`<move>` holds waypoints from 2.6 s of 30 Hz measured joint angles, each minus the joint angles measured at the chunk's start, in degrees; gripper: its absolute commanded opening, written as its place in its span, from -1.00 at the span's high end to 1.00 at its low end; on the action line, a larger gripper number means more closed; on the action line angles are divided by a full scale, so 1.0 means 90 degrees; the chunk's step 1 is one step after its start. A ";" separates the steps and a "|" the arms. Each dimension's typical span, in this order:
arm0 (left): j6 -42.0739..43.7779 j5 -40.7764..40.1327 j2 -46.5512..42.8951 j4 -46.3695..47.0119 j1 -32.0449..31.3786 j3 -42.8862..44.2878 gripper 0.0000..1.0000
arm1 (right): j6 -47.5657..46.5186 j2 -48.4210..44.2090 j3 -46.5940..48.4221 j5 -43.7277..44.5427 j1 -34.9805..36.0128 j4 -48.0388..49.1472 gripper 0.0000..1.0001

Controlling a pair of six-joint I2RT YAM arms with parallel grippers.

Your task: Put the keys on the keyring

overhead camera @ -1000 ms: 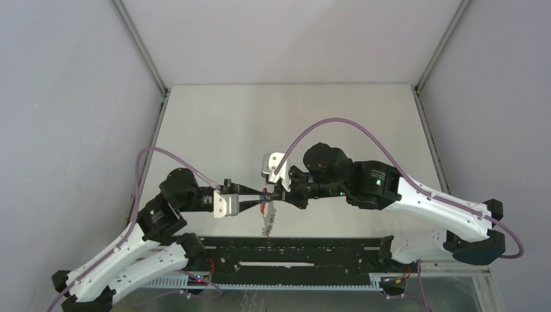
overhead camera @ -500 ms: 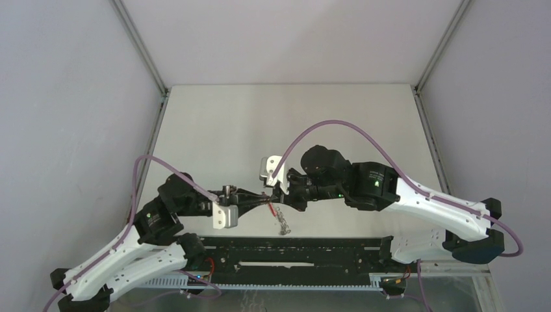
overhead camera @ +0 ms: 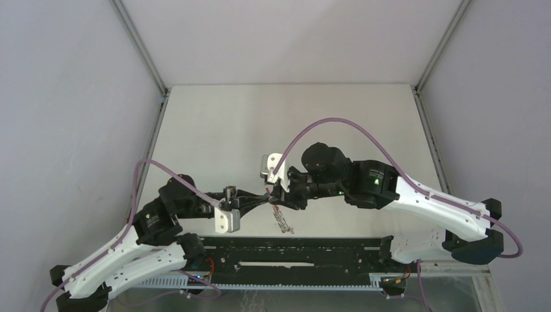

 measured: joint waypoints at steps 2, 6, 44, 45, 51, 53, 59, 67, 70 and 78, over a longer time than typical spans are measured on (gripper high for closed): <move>0.0053 0.0073 -0.0046 -0.0100 0.0002 0.0000 0.99 | 0.0061 -0.0041 -0.0010 -0.0136 -0.0066 0.0087 0.14; 0.0112 0.0352 -0.0107 -0.0301 0.0002 0.0000 0.99 | 0.0194 -0.0440 -0.0189 -0.0512 -0.0313 0.0442 -0.11; -0.1965 0.0714 0.0034 0.1248 0.0415 0.0049 0.99 | 0.1933 -0.2424 -0.3762 -0.1384 -0.0641 0.4979 -0.03; -0.1965 0.0714 0.0034 0.1256 0.0418 0.0049 0.99 | 0.1933 -0.2424 -0.3762 -0.1421 -0.0651 0.5020 -0.01; -0.1965 0.0716 0.0036 0.1341 0.0425 0.0049 0.99 | 0.1919 -0.2421 -0.3764 -0.1523 -0.0678 0.5183 0.12; -0.1967 0.0716 0.0036 0.1362 0.0425 0.0049 0.99 | 0.1919 -0.2421 -0.3764 -0.1542 -0.0680 0.5226 0.18; -0.1972 0.0721 0.0036 0.1360 0.0425 0.0049 0.99 | 0.1851 -0.2356 -0.3764 -0.1632 -0.0699 0.5309 0.42; -0.1987 0.0721 0.0073 0.1326 0.0425 0.0049 0.99 | 0.1797 -0.2244 -0.3762 -0.1654 -0.0712 0.5299 0.68; -0.1991 0.0721 0.0075 0.1319 0.0425 0.0049 0.99 | 0.1768 -0.2222 -0.3762 -0.1632 -0.0709 0.5302 0.84; -0.2016 0.0600 0.0063 0.1316 0.0437 0.0049 0.99 | 0.1593 -0.2021 -0.3356 -0.1183 -0.0486 0.4792 1.00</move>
